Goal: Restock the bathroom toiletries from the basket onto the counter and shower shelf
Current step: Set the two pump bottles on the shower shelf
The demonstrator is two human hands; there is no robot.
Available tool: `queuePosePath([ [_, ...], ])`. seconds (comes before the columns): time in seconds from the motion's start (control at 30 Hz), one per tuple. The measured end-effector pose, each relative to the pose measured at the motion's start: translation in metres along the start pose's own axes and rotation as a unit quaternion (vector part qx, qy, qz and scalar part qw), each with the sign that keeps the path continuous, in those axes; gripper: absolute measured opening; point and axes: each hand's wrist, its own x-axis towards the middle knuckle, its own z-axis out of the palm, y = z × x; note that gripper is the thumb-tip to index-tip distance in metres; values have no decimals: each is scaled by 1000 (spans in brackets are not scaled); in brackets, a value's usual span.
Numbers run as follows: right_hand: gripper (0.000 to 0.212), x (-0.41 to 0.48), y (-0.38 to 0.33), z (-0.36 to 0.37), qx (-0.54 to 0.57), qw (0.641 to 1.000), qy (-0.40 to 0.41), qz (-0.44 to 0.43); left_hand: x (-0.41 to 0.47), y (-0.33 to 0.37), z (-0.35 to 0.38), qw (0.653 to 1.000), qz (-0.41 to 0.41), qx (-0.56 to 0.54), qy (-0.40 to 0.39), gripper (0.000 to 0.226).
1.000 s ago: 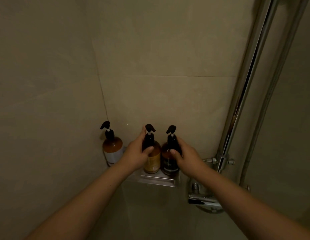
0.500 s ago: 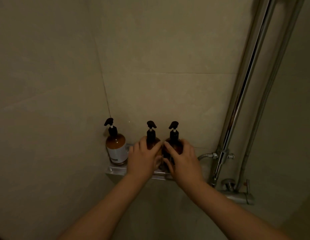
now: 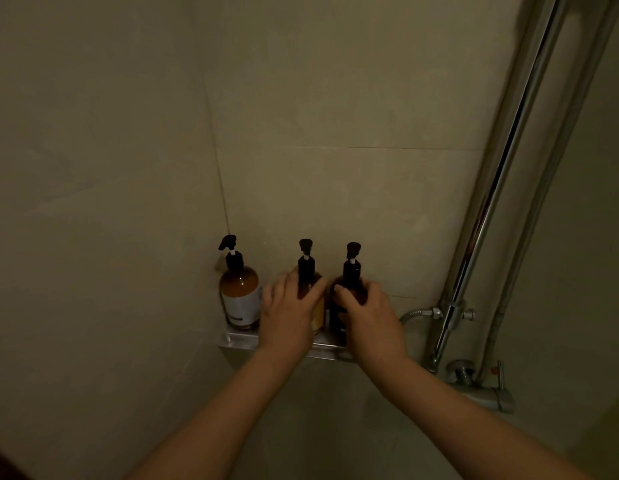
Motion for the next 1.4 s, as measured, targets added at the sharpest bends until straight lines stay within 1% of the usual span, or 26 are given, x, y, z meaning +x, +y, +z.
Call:
queuePosePath([
  [0.03,72,0,-2,-3,-36,999,-11,-5,1,-2,0,1000,4,6,3,81],
  [0.07,76,0,-3,-5,-51,998,-22,-2,2,-5,1,1000,11,5,5,76],
  [0.13,76,-2,-2,-7,-53,998,-23,-2,4,-12,2,1000,21,-19,1,66],
  [0.23,72,-2,-2,-7,-8,1000,-20,-6,9,-22,0,997,28,-62,-27,61],
  [0.33,65,1,-6,-6,47,999,-24,-14,9,-24,-3,994,30,-99,-42,66],
  [0.4,66,-1,-6,-3,50,998,-24,-11,4,-22,-4,995,21,-84,-43,76],
  [0.47,71,-7,-8,0,14,1000,-28,2,-7,-15,1,998,7,-52,-35,89],
  [0.53,76,-13,-11,2,-38,999,-14,-2,-18,-7,5,1000,5,-24,-17,93],
  [0.6,84,-18,-13,3,-74,997,-3,-19,-24,0,9,1000,25,6,-9,95],
  [0.7,90,-23,-12,6,-68,997,-8,-22,-27,2,12,996,63,46,-41,97],
  [0.8,86,-25,-5,9,-29,999,-8,-32,-23,0,14,994,81,43,-65,96],
  [0.9,84,-21,-4,10,38,998,12,-47,-15,-3,15,994,82,36,-57,95],
  [0.97,85,-17,-6,15,63,997,25,-47,-12,-5,19,994,82,40,-57,95],
  [1.03,92,-14,-8,21,54,997,24,-41,-13,-9,22,994,84,46,-45,95],
  [1.13,106,-10,-12,27,39,999,12,-31,-15,-23,25,994,99,55,-6,94],
  [1.2,109,-8,-15,30,35,999,11,-37,-15,-32,25,993,107,57,6,94],
  [1.3,111,-7,-23,33,39,998,13,-44,-13,-37,24,995,92,44,12,90],
  [1.4,110,-4,-30,37,56,997,9,-50,-13,-39,24,998,63,31,-6,89],
])
